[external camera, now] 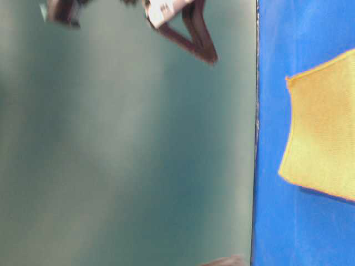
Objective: Fold the orange towel.
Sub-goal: 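Retract both grippers outward away from the towel, then move both grippers to the strip's top corners and grasp them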
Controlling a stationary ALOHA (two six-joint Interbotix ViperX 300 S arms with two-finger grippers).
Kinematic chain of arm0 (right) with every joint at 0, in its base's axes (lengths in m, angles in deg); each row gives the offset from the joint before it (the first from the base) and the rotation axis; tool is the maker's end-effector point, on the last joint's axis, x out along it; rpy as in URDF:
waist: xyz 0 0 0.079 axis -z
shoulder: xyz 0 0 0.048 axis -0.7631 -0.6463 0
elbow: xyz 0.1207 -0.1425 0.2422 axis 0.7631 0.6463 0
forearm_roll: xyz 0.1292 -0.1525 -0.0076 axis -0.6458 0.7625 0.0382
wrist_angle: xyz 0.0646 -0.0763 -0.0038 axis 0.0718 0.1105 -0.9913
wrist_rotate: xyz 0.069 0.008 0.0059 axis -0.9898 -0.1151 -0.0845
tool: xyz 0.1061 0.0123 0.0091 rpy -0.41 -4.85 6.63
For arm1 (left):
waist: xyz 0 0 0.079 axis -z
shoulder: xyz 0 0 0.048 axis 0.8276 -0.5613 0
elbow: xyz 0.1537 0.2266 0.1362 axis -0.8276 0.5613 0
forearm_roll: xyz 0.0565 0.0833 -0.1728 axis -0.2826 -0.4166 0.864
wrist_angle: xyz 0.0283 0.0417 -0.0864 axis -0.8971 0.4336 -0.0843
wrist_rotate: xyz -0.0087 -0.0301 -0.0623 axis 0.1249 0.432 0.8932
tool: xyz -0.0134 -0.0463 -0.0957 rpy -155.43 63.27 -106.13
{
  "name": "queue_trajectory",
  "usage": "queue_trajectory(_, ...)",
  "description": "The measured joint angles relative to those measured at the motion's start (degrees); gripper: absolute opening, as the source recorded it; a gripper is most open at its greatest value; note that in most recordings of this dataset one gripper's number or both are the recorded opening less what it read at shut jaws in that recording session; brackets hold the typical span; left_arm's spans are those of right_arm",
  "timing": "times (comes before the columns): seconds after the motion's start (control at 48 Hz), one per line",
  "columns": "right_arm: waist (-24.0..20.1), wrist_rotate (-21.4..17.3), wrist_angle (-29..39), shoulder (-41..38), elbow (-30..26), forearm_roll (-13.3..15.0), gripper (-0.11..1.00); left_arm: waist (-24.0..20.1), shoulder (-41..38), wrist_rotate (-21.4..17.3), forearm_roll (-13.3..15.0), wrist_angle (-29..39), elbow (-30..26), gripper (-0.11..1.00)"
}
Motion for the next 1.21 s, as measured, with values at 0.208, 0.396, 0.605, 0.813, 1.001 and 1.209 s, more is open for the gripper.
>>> queue_trajectory(0.208, -4.0, -2.1, -6.7, 10.0, 7.2, -1.2, 0.64, -3.8, 8.5, -0.5, 0.0, -10.3, 7.6, 0.74)
queue_trajectory(0.396, -5.2, -2.5, -14.2, 12.5, 12.1, -3.1, 0.64, -6.4, 11.3, -0.8, 0.0, -17.5, 13.3, 0.74)
queue_trajectory(0.605, -5.3, -2.5, -17.3, 10.8, 12.7, -3.6, 0.64, -7.8, 11.4, -0.9, 0.0, -20.9, 14.8, 0.74)
queue_trajectory(0.813, -2.0, -2.2, -17.3, 6.3, 10.5, -4.0, 0.64, -11.2, 9.1, -1.0, -0.1, -21.4, 14.1, 0.74)
queue_trajectory(1.001, 3.1, -0.5, -15.6, -1.6, 5.6, -4.0, 0.64, -17.3, 1.5, -2.3, -0.1, -21.4, 10.0, 0.74)
queue_trajectory(1.209, 6.2, 2.6, -10.9, -12.2, -2.0, -4.0, 0.64, -23.6, -10.6, -5.2, 0.0, -23.6, 4.6, 0.75)
